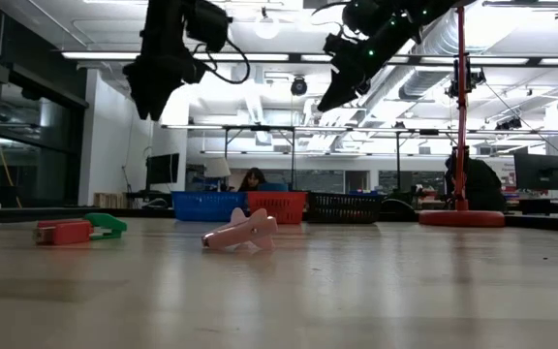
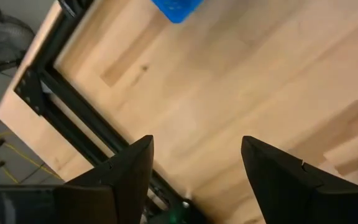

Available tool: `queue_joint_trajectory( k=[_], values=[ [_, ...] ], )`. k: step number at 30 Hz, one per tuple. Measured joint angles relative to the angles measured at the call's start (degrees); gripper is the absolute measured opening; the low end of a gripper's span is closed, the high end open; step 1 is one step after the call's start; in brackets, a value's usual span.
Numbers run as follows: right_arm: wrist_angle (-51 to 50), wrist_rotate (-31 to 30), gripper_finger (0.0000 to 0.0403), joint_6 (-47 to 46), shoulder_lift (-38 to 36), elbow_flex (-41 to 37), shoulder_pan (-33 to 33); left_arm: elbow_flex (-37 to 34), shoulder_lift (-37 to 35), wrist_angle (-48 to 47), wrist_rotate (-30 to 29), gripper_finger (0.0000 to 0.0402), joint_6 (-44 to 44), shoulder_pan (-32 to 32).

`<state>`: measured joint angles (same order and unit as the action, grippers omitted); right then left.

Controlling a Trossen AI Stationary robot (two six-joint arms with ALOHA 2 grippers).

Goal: Pick and place Stapler, Stapler remover, tape
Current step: Put the green stapler into the black basket

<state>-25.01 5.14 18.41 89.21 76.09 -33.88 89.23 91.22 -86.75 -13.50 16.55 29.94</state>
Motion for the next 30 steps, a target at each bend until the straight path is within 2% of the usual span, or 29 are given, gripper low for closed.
queue_joint_trajectory(
  k=[7,12,23,30],
  values=[
    [-2.7,2.0,0.0189,0.2,0.0,0.0,-0.7,-0.2,0.0,-2.4,-0.6,0.0240,9.3,-8.2],
    [-4.7,1.9,0.0190,0.7,-1.2,0.0,-0.7,-5.7,-0.1,-2.0,1.8,0.0240,14.5,-13.3],
    [-11.3,1.1,0.0190,-1.8,-5.9,0.0,-0.6,-18.5,-0.1,12.9,12.0,0.0240,21.9,-24.1],
    [-17.8,2.0,0.0190,-4.8,-7.9,0.0,-0.1,-23.2,-0.1,18.3,13.6,0.0240,28.9,-31.7]
  ],
)
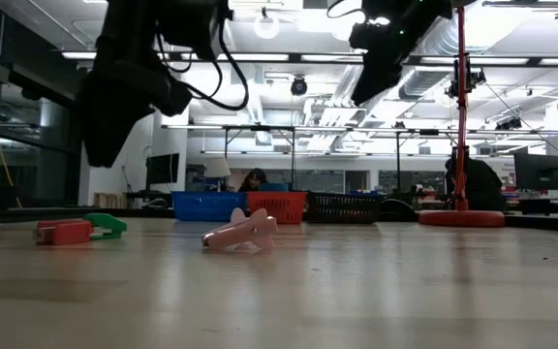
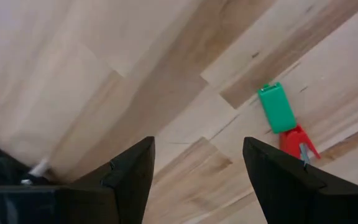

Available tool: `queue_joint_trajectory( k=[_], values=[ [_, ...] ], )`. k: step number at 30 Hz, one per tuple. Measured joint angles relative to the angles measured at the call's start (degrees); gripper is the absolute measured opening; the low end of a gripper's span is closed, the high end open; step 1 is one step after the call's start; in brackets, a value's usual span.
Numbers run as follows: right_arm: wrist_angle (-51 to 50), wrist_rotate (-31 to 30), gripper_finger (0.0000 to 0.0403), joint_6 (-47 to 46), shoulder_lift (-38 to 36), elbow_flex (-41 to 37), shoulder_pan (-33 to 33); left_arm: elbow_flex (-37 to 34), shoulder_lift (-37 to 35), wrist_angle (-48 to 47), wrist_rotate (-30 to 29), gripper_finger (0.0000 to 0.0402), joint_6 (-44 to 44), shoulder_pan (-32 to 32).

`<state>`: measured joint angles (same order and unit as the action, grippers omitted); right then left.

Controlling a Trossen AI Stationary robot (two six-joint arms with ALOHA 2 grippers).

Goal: Pick and place Stapler, Stapler remover, tape
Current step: Put the green stapler into the black basket

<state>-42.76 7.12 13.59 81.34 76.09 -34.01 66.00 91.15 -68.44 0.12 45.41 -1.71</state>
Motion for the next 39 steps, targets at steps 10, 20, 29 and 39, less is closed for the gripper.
queue_joint_trajectory(
  k=[10,20,29,39],
  values=[
    [-11.2,-4.0,0.0190,-2.3,-3.4,0.0,2.8,-7.3,0.0,13.2,0.3,0.0240,5.4,-4.8],
    [-14.3,-3.9,0.0190,-5.0,-3.5,-0.1,7.0,-12.5,0.1,19.3,5.7,0.0240,9.6,-4.3],
    [-14.0,-3.9,0.0190,-4.3,-3.5,-0.1,7.9,-12.5,0.1,22.9,8.1,0.0240,12.4,-3.9],
    [-14.0,-3.9,0.0190,-2.4,-3.5,-0.1,7.9,-11.5,0.4,30.4,7.2,0.0239,17.5,-3.9]
  ],
)
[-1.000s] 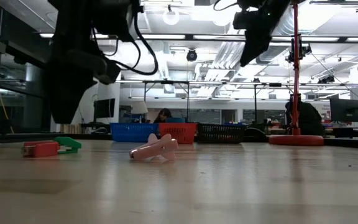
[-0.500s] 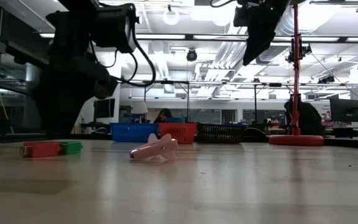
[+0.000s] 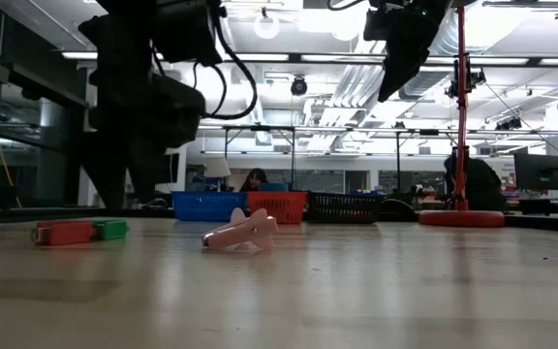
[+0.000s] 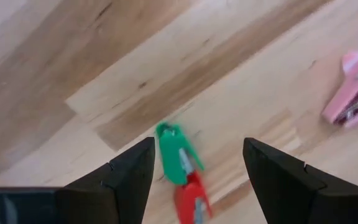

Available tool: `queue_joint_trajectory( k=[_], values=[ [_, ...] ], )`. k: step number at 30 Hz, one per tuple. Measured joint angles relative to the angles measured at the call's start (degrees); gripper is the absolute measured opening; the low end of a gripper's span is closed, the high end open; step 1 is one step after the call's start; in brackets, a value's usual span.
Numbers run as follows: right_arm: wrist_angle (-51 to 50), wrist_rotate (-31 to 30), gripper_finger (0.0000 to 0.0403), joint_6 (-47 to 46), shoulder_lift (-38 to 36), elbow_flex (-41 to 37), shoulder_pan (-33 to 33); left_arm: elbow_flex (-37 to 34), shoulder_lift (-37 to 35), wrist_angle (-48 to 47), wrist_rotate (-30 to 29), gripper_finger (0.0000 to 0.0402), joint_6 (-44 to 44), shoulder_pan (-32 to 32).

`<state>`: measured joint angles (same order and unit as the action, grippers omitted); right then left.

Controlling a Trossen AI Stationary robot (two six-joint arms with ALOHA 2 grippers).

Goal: Pick and place Stapler, Stapler remover, tape
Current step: Put the green stapler into the black basket

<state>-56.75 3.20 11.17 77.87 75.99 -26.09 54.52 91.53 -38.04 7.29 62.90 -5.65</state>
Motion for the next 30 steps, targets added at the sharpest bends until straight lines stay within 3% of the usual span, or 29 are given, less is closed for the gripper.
queue_joint_trajectory(
  k=[22,30],
  values=[
    [0.0,1.5,0.0189,3.9,0.0,0.0,0.0,0.0,4.3,0.4,-0.3,0.0238,10.3,-5.4],
    [0.3,1.5,0.0189,4.6,0.0,0.0,0.0,0.0,4.3,-1.7,-2.3,0.0238,8.2,-5.7]
  ],
)
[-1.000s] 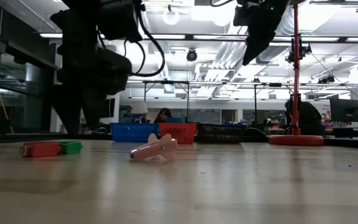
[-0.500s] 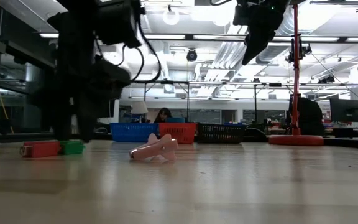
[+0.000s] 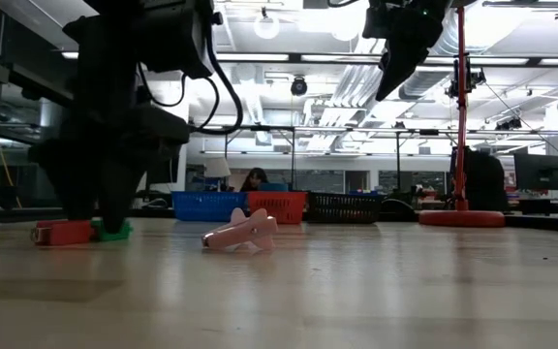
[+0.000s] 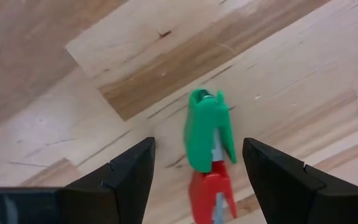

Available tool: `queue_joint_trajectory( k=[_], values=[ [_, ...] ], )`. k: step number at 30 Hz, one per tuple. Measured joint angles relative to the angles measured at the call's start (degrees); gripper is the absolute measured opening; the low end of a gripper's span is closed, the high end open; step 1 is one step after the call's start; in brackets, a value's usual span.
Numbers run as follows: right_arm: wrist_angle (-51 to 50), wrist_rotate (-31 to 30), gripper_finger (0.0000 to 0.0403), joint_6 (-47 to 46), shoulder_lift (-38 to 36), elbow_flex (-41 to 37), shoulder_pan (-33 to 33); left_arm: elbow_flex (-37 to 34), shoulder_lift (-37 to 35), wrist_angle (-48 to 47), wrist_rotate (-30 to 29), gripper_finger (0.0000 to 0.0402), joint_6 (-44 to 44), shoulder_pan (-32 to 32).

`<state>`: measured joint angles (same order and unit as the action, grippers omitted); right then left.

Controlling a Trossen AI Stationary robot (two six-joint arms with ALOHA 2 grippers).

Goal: Pick and place Stapler, Stapler remover, tape
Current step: Put the green stapler into the black basket

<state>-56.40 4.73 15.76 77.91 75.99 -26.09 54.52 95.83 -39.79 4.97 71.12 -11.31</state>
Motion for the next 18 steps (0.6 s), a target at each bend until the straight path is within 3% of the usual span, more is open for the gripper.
queue_joint_trajectory(
  k=[13,18],
  values=[
    [0.0,0.0,0.0189,0.7,0.0,0.0,0.0,0.1,1.5,0.2,0.5,0.0238,-3.8,0.0],
    [-0.1,0.0,0.0189,0.8,0.0,0.0,0.0,0.1,1.7,0.7,0.9,0.0220,-2.0,0.1]
  ],
)
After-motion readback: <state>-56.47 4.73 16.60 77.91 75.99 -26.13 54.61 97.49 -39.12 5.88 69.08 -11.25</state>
